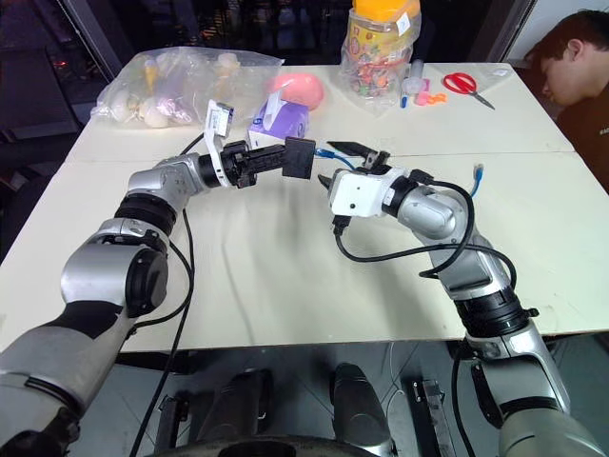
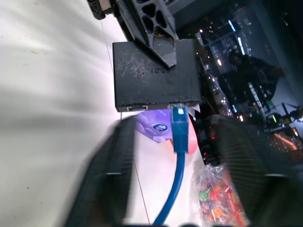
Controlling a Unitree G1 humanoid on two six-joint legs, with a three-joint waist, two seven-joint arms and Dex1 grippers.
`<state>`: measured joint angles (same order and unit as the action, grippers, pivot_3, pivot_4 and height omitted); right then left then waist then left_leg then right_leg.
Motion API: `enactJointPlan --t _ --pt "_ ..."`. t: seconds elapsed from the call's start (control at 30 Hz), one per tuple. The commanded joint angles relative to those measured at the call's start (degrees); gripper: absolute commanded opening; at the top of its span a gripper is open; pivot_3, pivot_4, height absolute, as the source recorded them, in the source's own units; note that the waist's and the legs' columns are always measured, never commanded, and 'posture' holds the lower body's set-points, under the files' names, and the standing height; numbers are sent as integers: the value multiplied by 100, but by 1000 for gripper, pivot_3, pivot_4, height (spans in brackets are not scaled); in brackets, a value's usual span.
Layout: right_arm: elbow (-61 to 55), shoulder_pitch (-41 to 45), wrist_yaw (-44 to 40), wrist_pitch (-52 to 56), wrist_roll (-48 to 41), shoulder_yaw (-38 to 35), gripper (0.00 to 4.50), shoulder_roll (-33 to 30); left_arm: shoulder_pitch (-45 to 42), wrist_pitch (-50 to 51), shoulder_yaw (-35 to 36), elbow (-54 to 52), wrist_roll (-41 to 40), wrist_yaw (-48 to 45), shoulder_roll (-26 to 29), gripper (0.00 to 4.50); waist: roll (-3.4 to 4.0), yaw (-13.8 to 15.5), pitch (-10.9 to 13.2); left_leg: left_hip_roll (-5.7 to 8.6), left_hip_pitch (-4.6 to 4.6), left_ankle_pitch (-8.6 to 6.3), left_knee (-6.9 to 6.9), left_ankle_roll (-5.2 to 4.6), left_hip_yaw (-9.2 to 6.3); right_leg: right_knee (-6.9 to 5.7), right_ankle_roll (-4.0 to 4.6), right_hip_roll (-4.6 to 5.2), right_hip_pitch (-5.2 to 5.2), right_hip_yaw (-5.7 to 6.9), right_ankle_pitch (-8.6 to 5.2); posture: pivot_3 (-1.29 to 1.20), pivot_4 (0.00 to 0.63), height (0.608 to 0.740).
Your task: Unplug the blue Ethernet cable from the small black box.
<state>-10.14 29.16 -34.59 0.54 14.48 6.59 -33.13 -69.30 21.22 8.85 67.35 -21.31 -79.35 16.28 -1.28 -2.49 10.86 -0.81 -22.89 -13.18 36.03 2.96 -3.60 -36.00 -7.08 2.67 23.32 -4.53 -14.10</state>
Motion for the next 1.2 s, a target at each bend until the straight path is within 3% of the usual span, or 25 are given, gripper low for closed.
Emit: enactJointPlan --t 0.03,0.1,0.13,0.23,0.33,0.43,0.6,1.1,1.2 --pt "-1070 -169 711 1998 -1597 -1501 4250 972 33 261 449 -187 -337 169 26 474 -1 12 -1 0 -3 0 0 0 -6 -1 0 0 0 4 0 0 150 739" --pt "-1611 -52 1264 3230 -2975 -2366 4250 1778 79 516 586 -325 -491 145 -58 474 -1 13 0 -1 -4 0 2 0 -8 -8 2 1 1 4 1 0 150 739" --pt "-1889 -42 1613 3830 -4087 -2757 4250 2209 90 765 701 -436 -660 114 -129 474 -1 14 0 -2 -5 0 3 0 -11 -11 3 1 2 6 1 0 150 739" --pt "-2319 -120 2410 4658 -6865 -3382 4250 2898 105 1558 1068 -755 -1188 204 -322 474 0 13 -1 -4 -7 0 3 0 -26 -12 4 1 -2 21 2 0 150 739" --pt "-2304 -117 3181 4642 -8305 -3657 4250 2963 232 2050 1223 -1137 -1470 407 -493 474 1 3 0 -6 -7 0 -2 0 -31 -11 5 3 -2 24 3 0 150 739" --pt "-2162 -168 3703 4486 -9104 -3624 4250 2834 418 2376 1227 -1616 -1682 560 -675 474 3 1 -1 -5 -5 0 -1 0 -26 -7 4 5 -4 22 3 0 150 739" --pt "-2024 -301 3872 4375 -9090 -2878 4250 2846 843 3157 1230 -2676 -2228 978 -1100 474 3 -13 -1 -6 -3 0 -4 0 -25 -7 5 1 -3 22 2 0 150 739" --pt "-1737 -484 3616 4043 -9358 -2286 4250 2303 1409 3710 1072 -3791 -2857 1701 -1347 474 3 -2 -1 -5 -6 0 -3 0 -20 1 6 0 -2 19 2 0 150 739" --pt "-1722 -499 3589 3939 -9309 -2213 2850 2291 1460 3732 1029 -3841 -2906 1751 -1356 474 3 -2 -1 -5 -6 0 -3 0 -20 1 6 0 -2 19 2 0 150 739"
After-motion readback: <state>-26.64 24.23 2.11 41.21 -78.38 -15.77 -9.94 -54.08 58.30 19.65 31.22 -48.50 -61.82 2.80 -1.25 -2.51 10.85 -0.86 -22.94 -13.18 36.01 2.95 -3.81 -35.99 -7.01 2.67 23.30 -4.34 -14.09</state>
